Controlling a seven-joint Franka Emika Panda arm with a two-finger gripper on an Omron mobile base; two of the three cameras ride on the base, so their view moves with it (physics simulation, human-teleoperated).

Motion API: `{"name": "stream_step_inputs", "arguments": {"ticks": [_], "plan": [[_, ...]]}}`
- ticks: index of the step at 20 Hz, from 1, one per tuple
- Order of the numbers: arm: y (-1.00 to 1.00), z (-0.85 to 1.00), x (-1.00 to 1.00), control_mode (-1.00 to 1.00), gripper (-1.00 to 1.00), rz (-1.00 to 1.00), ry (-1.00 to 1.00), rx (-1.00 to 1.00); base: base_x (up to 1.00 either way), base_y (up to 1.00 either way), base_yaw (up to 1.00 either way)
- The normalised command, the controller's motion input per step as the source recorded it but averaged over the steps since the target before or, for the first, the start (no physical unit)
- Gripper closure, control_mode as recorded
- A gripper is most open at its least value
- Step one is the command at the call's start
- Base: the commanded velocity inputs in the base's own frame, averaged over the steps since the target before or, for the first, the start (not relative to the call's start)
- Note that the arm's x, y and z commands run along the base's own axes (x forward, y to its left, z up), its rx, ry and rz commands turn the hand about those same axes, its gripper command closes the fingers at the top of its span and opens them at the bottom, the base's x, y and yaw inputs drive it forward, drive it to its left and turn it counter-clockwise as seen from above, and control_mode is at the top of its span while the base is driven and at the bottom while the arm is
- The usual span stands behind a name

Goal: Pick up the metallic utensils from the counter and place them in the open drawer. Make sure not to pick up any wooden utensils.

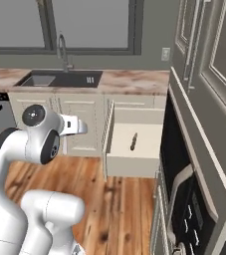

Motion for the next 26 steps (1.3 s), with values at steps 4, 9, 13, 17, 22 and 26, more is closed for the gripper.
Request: {"name": "stream_step_inputs", "arguments": {"ticks": [4, 9, 13, 17, 22, 26], "plan": [[0.00, 0.00, 0.00, 1.00, 1.00, 0.00, 0.00, 0.00, 0.51, -0.11, -0.18], [0.00, 0.00, 0.00, 1.00, 1.00, 0.00, 0.00, 0.00, 0.67, -0.04, -0.22], [0.00, 0.00, 0.00, 1.00, 1.00, 0.00, 0.00, 0.00, 0.64, -0.02, -0.22], [0.00, 0.00, 0.00, 1.00, 1.00, 0.00, 0.00, 0.00, 0.38, -0.21, -0.22], [0.00, 0.00, 0.00, 1.00, 1.00, 0.00, 0.00, 0.00, 0.11, -0.07, -0.14], [0.00, 0.00, 0.00, 1.00, 1.00, 0.00, 0.00, 0.00, 0.43, 0.00, -0.09]]}}
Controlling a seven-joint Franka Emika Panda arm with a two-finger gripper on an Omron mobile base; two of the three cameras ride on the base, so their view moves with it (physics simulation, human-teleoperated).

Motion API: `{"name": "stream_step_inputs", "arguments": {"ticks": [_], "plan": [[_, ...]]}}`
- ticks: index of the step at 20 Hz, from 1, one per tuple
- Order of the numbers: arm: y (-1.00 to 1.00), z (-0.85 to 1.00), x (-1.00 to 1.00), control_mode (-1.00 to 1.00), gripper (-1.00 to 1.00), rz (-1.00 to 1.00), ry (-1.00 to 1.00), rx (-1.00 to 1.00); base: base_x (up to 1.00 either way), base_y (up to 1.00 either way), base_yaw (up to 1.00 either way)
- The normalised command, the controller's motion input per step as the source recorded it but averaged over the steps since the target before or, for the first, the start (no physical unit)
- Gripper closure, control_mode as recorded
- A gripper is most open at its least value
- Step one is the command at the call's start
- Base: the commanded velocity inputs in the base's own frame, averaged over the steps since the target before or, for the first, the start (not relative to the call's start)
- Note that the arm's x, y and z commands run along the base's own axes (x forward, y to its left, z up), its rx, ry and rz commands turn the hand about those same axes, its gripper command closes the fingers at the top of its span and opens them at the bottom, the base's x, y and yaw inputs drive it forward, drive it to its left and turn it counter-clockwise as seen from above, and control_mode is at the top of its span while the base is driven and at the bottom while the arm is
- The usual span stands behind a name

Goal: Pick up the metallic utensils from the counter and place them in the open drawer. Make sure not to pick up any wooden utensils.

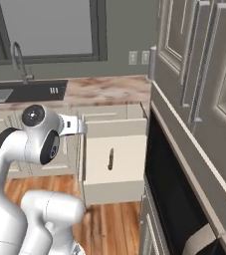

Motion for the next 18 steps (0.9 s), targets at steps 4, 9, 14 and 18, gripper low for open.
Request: {"name": "stream_step_inputs", "arguments": {"ticks": [4, 9, 14, 18], "plan": [[0.00, 0.00, 0.00, 1.00, 1.00, 0.00, 0.00, 0.00, 0.77, 0.00, -0.10], [0.00, 0.00, 0.00, 1.00, 1.00, 0.00, 0.00, 0.00, 0.42, 0.00, -0.08], [0.00, 0.00, 0.00, 1.00, 1.00, 0.00, 0.00, 0.00, 0.04, -0.01, -0.02], [-0.01, -0.10, 0.08, -1.00, 1.00, 0.00, 0.00, 0.00, 0.00, 0.00, 0.00]]}}
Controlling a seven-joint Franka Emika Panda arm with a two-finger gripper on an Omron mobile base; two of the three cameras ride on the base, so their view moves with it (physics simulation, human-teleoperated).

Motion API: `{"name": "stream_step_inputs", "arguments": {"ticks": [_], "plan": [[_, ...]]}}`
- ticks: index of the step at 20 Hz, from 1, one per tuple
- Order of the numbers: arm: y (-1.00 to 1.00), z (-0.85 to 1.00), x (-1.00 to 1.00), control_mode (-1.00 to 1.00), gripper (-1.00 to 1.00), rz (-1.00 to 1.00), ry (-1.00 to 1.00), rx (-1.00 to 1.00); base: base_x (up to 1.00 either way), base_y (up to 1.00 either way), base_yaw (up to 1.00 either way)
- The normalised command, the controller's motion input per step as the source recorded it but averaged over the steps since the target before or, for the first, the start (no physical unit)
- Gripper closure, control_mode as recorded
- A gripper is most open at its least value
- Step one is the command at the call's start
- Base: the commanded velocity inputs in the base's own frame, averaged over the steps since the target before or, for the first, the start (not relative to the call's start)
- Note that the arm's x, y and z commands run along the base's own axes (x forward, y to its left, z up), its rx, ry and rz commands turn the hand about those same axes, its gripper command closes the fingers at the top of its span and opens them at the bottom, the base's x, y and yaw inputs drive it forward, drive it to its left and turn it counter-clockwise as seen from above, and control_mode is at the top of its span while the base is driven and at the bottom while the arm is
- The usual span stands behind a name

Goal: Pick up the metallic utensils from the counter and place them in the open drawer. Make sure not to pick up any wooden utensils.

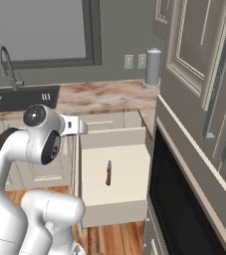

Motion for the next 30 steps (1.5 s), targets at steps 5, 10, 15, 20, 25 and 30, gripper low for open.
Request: {"name": "stream_step_inputs", "arguments": {"ticks": [5, 10, 15, 20, 25, 30], "plan": [[0.00, -0.19, 0.38, -1.00, 1.00, 0.00, 0.07, 0.00, 0.00, 0.00, 0.00], [-0.05, -0.28, 0.42, -1.00, 1.00, 0.00, 0.15, 0.00, 0.00, 0.00, 0.00], [-0.59, -0.52, 0.45, -1.00, 1.00, 0.04, 0.16, 0.00, 0.00, 0.00, 0.00], [-0.74, -0.73, 0.52, -1.00, 1.00, 0.09, 0.11, 0.00, 0.00, 0.00, 0.00], [-0.22, -0.79, 0.45, -1.00, 1.00, 0.07, 0.05, -0.06, 0.00, 0.00, 0.00], [-0.03, -0.62, 0.40, -1.00, 1.00, 0.04, 0.07, -0.10, 0.00, 0.00, 0.00]]}}
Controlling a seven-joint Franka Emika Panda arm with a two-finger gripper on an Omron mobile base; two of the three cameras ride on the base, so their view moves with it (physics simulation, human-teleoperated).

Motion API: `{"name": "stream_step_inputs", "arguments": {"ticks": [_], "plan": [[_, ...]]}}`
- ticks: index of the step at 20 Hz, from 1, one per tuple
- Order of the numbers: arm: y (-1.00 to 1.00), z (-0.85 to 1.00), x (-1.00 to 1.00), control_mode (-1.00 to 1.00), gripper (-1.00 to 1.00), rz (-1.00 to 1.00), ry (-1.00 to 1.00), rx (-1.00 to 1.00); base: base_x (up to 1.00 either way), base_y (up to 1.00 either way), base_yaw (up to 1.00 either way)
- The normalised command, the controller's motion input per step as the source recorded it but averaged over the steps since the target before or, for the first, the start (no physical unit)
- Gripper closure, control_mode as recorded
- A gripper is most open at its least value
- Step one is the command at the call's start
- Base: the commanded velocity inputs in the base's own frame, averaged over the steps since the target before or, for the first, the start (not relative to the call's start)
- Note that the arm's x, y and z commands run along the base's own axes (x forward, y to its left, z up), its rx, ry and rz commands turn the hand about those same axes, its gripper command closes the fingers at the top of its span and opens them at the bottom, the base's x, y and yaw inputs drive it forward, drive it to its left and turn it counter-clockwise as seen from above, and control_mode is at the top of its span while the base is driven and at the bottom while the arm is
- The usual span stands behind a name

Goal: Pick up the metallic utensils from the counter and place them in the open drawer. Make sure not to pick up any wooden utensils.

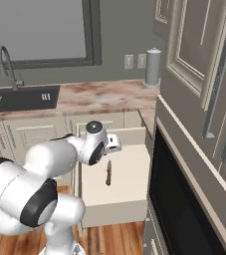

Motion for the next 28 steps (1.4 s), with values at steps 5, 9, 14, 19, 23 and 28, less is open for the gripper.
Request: {"name": "stream_step_inputs", "arguments": {"ticks": [5, 9, 14, 19, 23, 28], "plan": [[-0.12, -0.51, 0.37, -1.00, 1.00, 0.01, 0.09, -0.06, 0.00, 0.00, 0.00], [-0.13, -0.45, 0.47, -1.00, 1.00, 0.00, 0.08, 0.00, 0.00, 0.00, 0.00], [-0.04, -0.38, 0.41, -1.00, 1.00, 0.00, 0.05, 0.00, 0.00, 0.00, 0.00], [-0.14, -0.38, 0.35, -1.00, 1.00, 0.00, 0.03, 0.00, 0.00, 0.00, 0.00], [-0.24, -0.44, 0.24, -1.00, 1.00, 0.00, 0.03, 0.00, 0.00, 0.00, 0.00], [-0.08, -0.49, 0.36, -1.00, 1.00, 0.00, 0.01, 0.00, 0.00, 0.00, 0.00]]}}
